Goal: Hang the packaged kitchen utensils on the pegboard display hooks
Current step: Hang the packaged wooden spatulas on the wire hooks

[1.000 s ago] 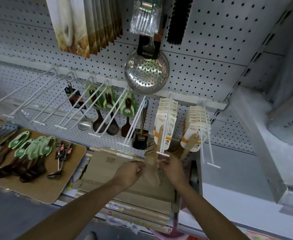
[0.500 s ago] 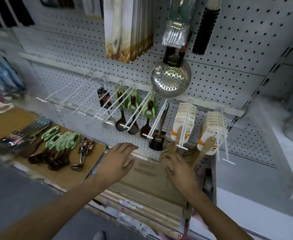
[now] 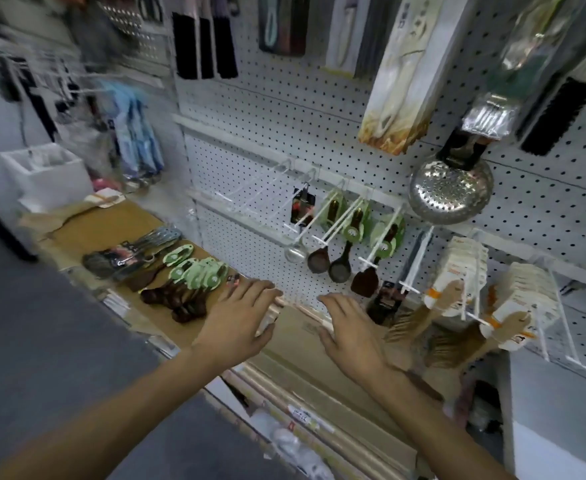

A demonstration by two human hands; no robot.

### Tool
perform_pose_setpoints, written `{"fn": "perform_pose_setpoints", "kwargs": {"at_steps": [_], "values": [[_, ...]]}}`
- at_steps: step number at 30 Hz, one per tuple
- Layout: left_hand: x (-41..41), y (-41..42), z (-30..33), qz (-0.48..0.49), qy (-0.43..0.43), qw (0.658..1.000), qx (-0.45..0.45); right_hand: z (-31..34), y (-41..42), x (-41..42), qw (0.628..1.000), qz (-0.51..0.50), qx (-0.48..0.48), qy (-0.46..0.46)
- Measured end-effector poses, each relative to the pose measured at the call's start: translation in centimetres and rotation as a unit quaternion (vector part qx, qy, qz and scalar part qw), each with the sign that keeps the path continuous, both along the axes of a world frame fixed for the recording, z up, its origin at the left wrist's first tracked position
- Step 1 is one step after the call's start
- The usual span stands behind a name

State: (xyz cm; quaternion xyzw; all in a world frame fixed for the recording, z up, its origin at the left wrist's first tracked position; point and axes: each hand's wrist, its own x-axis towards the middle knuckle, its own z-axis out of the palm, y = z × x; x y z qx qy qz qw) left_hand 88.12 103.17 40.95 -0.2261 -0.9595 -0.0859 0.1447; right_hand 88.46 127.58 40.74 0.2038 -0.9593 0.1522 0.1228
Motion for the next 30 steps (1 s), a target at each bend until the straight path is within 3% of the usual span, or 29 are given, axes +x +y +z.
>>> {"fn": "perform_pose_setpoints", "kwargs": {"at_steps": [17, 30], "values": [[3.2, -30.2, 2.4, 0.141, -0.021, 0.99, -0.011, 3.0, -31.0, -2.0, 0.997, 0.078, -0.017, 0.003], [1.2, -45.2, 1.5, 0.255, -0.044, 0.966, 0.009, 1.9, -47.4, -8.4, 0.985, 0.174, 0.003, -0.006]]}}
